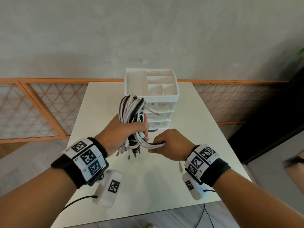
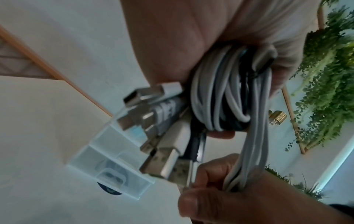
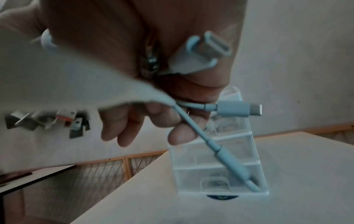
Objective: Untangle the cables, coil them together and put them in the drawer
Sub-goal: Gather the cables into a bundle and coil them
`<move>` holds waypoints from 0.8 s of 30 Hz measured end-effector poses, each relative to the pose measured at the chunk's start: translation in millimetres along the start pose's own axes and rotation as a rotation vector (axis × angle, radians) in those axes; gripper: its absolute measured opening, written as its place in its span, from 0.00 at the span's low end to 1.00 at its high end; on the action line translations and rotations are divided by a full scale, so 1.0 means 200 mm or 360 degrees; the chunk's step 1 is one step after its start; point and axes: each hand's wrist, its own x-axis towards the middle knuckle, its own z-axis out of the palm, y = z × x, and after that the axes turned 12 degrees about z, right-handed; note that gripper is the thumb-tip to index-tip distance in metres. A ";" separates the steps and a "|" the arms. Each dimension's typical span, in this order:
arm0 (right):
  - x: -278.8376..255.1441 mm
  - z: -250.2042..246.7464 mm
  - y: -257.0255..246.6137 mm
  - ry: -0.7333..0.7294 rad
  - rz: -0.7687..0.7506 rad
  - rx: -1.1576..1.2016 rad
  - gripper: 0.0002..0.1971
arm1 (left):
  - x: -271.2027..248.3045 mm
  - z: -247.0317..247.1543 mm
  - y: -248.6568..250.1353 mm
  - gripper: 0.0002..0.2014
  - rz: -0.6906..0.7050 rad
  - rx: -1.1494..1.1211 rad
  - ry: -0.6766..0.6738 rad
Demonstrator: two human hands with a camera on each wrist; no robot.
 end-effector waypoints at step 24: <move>-0.06 -0.23 -0.11 -0.0113 -0.0201 0.0723 0.31 | -0.02 0.12 -0.03 0.20 -0.0170 0.0496 -0.0057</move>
